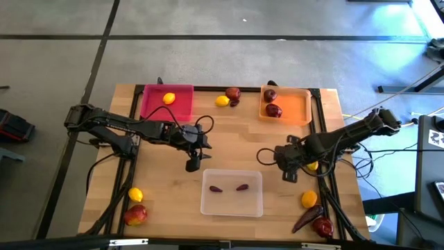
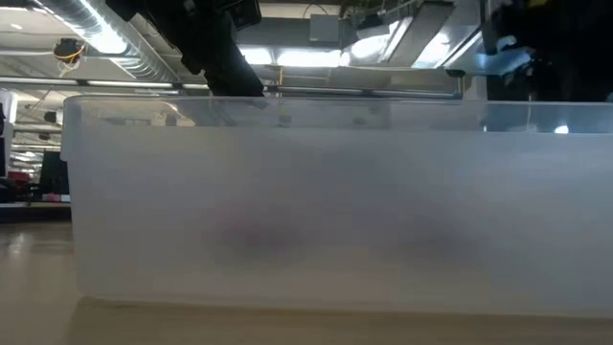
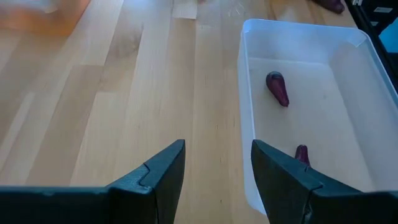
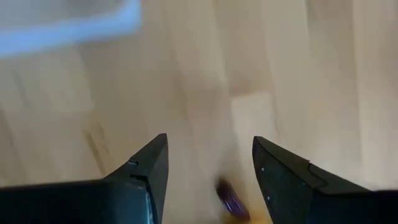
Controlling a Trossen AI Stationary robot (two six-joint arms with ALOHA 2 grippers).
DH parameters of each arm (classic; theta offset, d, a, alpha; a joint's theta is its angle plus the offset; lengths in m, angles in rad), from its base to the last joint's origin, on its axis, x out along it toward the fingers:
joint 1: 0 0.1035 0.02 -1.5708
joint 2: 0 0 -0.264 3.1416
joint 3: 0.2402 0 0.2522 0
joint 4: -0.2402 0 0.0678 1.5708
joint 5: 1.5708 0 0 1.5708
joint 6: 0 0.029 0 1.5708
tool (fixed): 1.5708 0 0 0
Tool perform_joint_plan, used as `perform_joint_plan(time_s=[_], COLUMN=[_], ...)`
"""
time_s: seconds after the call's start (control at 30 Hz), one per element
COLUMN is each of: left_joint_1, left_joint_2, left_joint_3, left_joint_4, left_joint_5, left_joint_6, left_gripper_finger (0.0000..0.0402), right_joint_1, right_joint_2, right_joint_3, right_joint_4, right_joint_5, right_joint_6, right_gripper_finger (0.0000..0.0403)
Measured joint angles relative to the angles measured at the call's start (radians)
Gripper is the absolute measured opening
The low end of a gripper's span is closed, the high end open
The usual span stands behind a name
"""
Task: Sort produce into baskets
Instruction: Put the eggplant into the transparent bin
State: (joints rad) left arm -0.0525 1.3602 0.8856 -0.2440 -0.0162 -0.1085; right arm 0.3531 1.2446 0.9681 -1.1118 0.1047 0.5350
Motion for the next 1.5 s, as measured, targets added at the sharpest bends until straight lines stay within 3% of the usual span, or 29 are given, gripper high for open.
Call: perform_joint_plan(time_s=[0.53,1.0,1.13,1.4,1.5], left_joint_1=[0.001,0.001,0.001,0.001,0.001], left_joint_2=[0.0,0.0,0.0,0.0,0.0], left_joint_3=[0.0,0.0,0.0,0.0,0.0], left_joint_4=[0.0,0.0,0.0,0.0,0.0], left_joint_5=[0.0,0.0,0.0,0.0,0.0], left_joint_6=[0.0,0.0,0.0,0.005,0.005], left_gripper_finger=[0.018,0.018,0.018,0.018,0.018], right_joint_1=[0.0,0.0,0.0,0.0,0.0], right_joint_2=[0.0,0.04,0.064,0.067,0.067], right_joint_3=[-0.231,-0.366,-0.378,-0.37,-0.315], right_joint_4=[-0.033,0.039,0.064,0.083,0.066], right_joint_5=[-0.103,-0.117,-0.116,-0.116,-0.116], right_joint_6=[0.011,0.01,0.005,-0.02,-0.024], right_gripper_finger=[0.0195,0.019,0.0154,0.0019,0.001])
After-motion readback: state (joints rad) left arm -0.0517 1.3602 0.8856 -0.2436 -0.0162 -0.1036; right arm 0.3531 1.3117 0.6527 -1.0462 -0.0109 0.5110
